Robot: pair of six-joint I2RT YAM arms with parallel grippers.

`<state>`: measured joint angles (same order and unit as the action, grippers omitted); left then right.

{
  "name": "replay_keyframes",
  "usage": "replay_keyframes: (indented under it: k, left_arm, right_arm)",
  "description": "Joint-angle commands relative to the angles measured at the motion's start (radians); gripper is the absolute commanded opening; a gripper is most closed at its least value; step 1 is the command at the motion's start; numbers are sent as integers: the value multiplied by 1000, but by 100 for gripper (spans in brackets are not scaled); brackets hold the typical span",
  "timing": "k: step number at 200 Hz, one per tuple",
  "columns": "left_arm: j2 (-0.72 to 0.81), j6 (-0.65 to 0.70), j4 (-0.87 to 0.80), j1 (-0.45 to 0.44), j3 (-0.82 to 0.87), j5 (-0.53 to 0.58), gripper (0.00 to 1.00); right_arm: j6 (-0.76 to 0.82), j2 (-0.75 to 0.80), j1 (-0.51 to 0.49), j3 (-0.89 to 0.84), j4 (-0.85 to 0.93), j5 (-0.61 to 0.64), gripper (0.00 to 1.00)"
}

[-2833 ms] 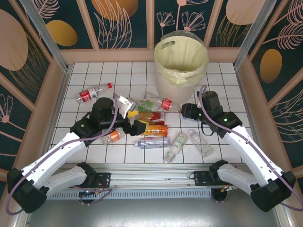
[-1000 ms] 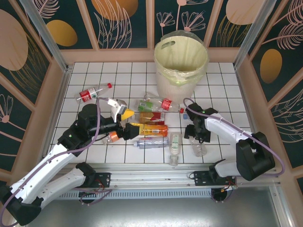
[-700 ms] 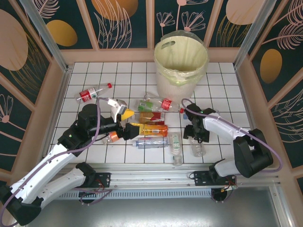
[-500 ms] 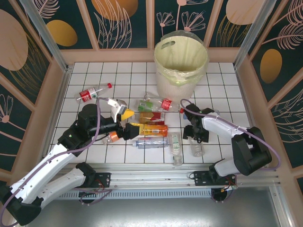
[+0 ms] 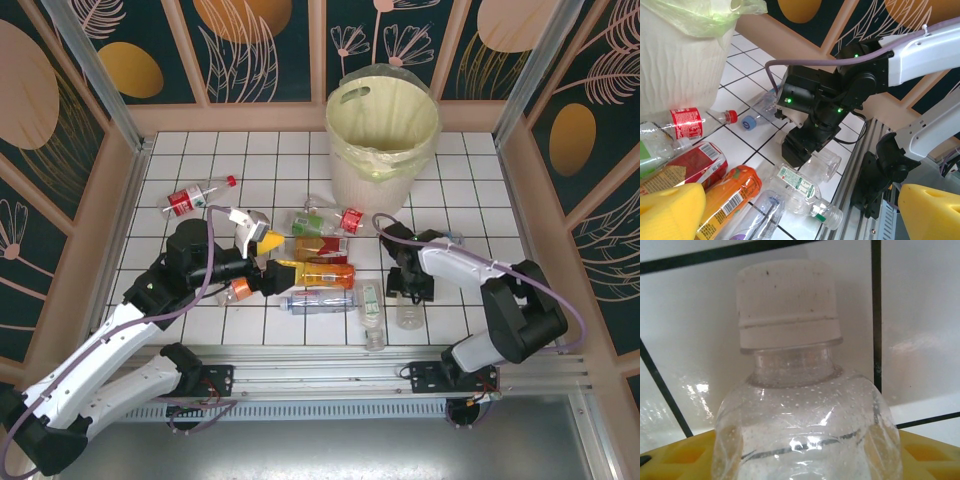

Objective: Put the plastic bottles in the bin

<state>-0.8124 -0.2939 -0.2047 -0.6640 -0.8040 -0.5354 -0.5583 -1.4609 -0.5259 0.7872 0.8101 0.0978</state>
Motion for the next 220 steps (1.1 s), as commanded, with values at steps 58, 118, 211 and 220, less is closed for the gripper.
replay_keyframes:
  k: [58,118,211,220]
  left_arm:
    - [1,-8,43,-3,6,-19,98]
    - [41,12,93,-3,11,-76,99]
    - [80,-19,218,-3,16,72,98]
    - [94,-22,237,-3,17,102,99]
  right_arm:
    - [10,228,-28,125,66,68,60]
    - [98,365,-64,275,-26,-30,59]
    - [260,350,-69,507,-314,-114,59]
    - [276,332,-69,535,-334,-108,59]
